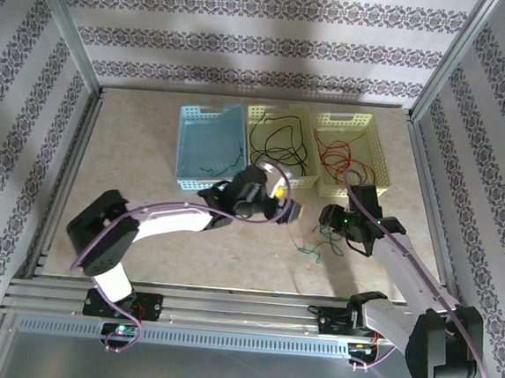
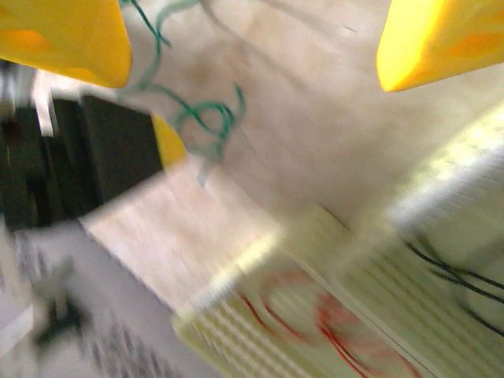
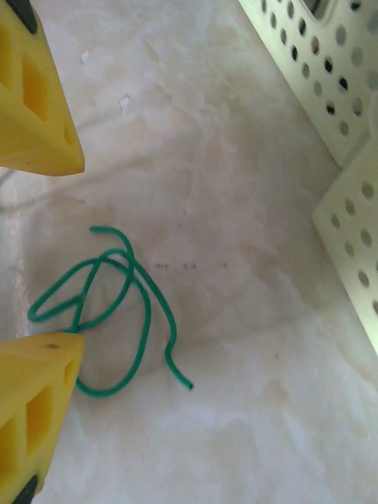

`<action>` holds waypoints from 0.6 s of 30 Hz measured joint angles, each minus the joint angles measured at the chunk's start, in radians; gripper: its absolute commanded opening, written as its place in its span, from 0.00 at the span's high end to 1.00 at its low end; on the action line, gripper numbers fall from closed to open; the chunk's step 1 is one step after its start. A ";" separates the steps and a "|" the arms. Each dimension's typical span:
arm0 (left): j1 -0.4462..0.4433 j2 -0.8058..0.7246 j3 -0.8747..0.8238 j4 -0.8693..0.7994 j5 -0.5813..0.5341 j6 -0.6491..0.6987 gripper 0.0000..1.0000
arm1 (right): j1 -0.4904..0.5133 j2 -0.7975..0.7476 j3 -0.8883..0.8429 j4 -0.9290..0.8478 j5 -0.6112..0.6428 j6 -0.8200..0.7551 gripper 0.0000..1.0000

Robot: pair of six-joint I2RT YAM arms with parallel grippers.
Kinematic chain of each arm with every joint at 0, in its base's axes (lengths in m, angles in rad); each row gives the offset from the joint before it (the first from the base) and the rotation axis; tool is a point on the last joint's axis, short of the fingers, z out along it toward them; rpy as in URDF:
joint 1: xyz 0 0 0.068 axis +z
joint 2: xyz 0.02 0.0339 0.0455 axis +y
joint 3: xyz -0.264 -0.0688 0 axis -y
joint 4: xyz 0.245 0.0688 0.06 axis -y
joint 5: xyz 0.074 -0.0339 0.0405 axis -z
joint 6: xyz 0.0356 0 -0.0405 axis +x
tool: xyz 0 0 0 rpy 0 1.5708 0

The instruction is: Untangle the cables

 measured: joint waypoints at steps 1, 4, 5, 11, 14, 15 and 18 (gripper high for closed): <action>-0.020 0.044 0.020 -0.023 0.039 0.025 0.19 | -0.012 0.000 0.000 -0.003 0.005 0.005 0.45; -0.074 0.156 0.084 -0.105 0.118 0.098 0.18 | -0.067 0.000 0.000 -0.009 0.010 0.022 0.45; -0.091 0.192 0.108 -0.136 0.136 0.125 0.18 | -0.088 0.000 -0.001 -0.010 0.008 0.025 0.45; -0.133 0.323 0.212 -0.240 0.184 0.241 0.26 | -0.162 0.000 -0.018 -0.010 -0.042 0.048 0.45; -0.132 0.360 0.257 -0.268 0.185 0.278 0.46 | -0.170 -0.002 -0.031 -0.010 -0.062 0.051 0.45; -0.131 0.372 0.268 -0.270 0.185 0.290 0.54 | -0.171 -0.004 -0.035 -0.010 -0.069 0.051 0.45; -0.131 0.389 0.277 -0.271 0.182 0.302 0.86 | -0.173 -0.013 -0.042 -0.010 -0.087 0.051 0.45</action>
